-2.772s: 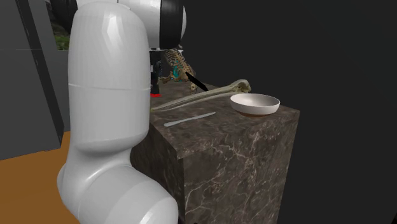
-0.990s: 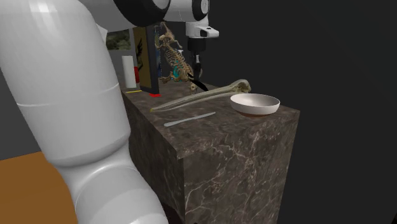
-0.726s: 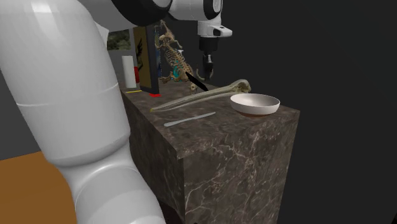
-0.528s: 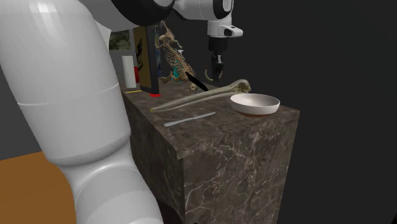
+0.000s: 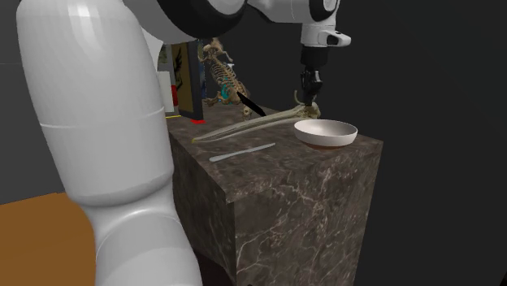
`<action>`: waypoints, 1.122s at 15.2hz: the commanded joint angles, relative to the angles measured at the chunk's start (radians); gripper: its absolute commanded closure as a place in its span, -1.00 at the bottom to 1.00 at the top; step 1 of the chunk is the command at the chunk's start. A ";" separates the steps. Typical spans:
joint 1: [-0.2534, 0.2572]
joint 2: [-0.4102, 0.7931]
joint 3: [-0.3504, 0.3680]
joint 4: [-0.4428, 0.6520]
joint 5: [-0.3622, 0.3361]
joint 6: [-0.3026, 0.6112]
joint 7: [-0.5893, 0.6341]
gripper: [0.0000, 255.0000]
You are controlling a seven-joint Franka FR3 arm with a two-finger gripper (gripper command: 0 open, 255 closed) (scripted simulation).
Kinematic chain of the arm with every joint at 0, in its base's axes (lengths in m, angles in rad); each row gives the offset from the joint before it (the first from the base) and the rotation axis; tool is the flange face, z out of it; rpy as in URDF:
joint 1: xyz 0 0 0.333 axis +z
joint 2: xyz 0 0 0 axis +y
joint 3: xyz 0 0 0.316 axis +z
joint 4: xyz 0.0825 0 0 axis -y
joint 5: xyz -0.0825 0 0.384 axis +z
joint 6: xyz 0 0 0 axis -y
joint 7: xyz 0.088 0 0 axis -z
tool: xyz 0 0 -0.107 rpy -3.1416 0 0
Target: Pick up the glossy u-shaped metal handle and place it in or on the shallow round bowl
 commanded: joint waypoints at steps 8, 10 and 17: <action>-0.051 0.069 -0.050 0.032 -0.014 0.021 -0.105 1.00; -0.051 0.065 -0.051 0.001 -0.012 0.049 -0.109 1.00; -0.052 0.059 -0.051 -0.097 -0.007 0.141 -0.120 1.00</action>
